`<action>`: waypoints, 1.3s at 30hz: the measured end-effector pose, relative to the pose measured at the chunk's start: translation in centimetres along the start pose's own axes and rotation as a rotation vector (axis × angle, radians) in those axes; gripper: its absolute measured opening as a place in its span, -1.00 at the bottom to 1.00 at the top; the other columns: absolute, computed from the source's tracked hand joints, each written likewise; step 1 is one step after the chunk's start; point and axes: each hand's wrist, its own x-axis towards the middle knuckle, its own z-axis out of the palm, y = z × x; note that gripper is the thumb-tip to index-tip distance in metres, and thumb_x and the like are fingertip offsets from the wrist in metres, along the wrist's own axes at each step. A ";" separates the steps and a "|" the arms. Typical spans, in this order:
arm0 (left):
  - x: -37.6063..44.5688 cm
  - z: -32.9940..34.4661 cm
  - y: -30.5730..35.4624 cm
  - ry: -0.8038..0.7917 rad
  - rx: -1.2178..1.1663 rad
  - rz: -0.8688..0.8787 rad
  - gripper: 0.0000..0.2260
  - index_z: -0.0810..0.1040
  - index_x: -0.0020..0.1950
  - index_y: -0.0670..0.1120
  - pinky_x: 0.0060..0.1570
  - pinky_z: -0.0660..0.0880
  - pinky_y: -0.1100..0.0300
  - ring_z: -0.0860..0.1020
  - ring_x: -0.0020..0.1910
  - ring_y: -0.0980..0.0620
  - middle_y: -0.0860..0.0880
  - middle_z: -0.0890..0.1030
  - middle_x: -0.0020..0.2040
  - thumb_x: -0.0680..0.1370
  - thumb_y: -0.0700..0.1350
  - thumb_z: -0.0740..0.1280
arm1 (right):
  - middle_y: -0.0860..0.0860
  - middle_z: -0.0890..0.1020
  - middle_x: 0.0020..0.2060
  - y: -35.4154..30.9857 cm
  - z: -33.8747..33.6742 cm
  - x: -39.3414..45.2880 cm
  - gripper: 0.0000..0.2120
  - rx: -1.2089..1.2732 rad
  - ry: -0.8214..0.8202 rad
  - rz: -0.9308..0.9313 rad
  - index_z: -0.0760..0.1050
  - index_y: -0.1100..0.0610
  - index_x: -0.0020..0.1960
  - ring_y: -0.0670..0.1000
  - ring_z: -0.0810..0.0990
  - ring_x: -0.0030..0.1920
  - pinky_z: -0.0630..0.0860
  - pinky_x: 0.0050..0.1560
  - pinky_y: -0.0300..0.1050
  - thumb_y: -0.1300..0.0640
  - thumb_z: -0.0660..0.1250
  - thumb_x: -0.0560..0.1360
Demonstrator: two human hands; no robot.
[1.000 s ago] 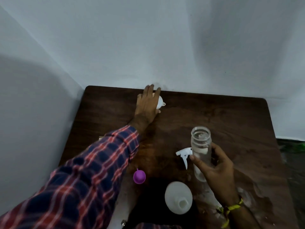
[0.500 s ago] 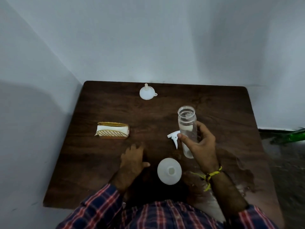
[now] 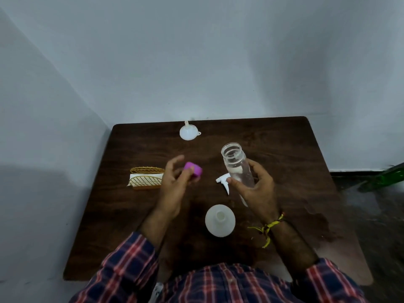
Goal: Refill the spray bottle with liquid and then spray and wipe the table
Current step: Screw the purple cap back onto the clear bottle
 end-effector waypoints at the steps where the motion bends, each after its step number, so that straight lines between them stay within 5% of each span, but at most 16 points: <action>1: 0.0 1.0 1.4 -0.057 -0.173 -0.006 -0.66 0.45 0.36 -0.06 0.03 0.61 0.09 0.60 0.12 -0.11 -0.18 0.55 0.21 0.59 -0.23 0.31 | -0.06 0.66 0.10 -0.3 0.0 -0.1 -0.46 -0.017 -0.003 -0.011 0.56 0.03 0.25 -0.12 0.64 0.09 0.64 0.07 -0.11 0.10 0.63 0.32; 6: -0.9 4.7 5.0 -0.118 -0.454 -0.028 -0.72 0.48 0.30 -0.23 0.02 0.62 0.09 0.60 0.04 -0.05 -0.15 0.62 0.06 0.62 -0.17 0.25 | -0.12 0.68 0.07 -1.1 0.2 -0.6 -0.46 -0.142 0.027 -0.089 0.57 0.02 0.23 -0.11 0.64 0.08 0.62 0.08 0.00 -0.04 0.61 0.30; 11: -1.8 5.6 4.4 -0.148 -0.314 0.067 -0.73 0.58 0.20 -0.15 0.04 0.58 0.05 0.61 0.08 -0.05 -0.15 0.65 0.11 0.51 -0.14 0.40 | -0.07 0.62 0.02 -1.1 -0.1 -1.0 -0.45 -0.368 0.078 -0.200 0.54 -0.01 0.24 -0.02 0.62 -0.01 0.62 -0.04 0.08 -0.11 0.57 0.32; 19: -2.3 5.2 4.2 -0.099 -0.170 0.250 -0.61 0.62 0.15 -0.18 0.24 0.46 -0.28 0.60 0.19 -0.15 -0.16 0.66 0.13 0.35 -0.14 0.53 | -0.02 0.61 0.02 -2.9 -0.9 -0.5 -0.36 -0.592 0.100 -0.335 0.52 0.03 0.36 0.03 0.62 -0.02 0.62 -0.14 0.01 -0.19 0.52 0.36; 24: -1.6 3.2 5.3 -0.339 -0.137 0.240 -0.56 0.62 0.18 -0.09 0.16 0.56 0.06 0.55 0.27 -0.15 -0.19 0.62 0.21 0.34 -0.04 0.57 | -0.10 0.67 0.05 -3.8 -1.7 -0.7 -0.35 -0.211 -0.088 -0.203 0.51 0.02 0.30 -0.22 0.62 -0.07 0.63 -0.05 -0.22 -0.13 0.61 0.30; 27: -1.5 2.0 5.8 -0.498 -0.106 0.238 -0.46 0.54 0.30 -0.12 0.21 0.52 0.12 0.50 0.33 -0.11 -0.17 0.56 0.30 0.38 -0.02 0.56 | -0.10 0.67 -0.01 -3.8 -2.1 -1.2 -0.43 -0.090 -0.173 -0.144 0.48 -0.01 0.20 -0.13 0.69 -0.10 0.68 -0.14 -0.06 -0.10 0.63 0.30; 34: -2.6 3.3 5.4 -0.351 -0.133 0.346 -0.57 0.66 0.13 -0.06 0.03 0.56 0.21 0.59 0.17 -0.03 -0.16 0.64 0.16 0.31 0.03 0.59 | -0.04 0.68 0.04 -4.5 -2.6 -2.0 -0.58 0.054 -0.253 -0.138 0.59 0.03 0.23 -0.02 0.67 0.04 0.63 0.04 0.10 -0.10 0.52 0.44; 39: -2.2 2.5 6.1 -0.575 -0.294 0.115 -0.48 0.53 0.31 -0.16 0.03 0.58 0.17 0.56 0.19 -0.04 -0.21 0.55 0.29 0.40 -0.04 0.53 | 0.00 0.70 -0.10 -5.2 -3.4 -1.8 -0.81 0.212 -0.441 -0.023 0.62 0.19 0.16 -0.02 0.67 -0.09 0.59 -0.08 -0.14 0.14 0.35 0.60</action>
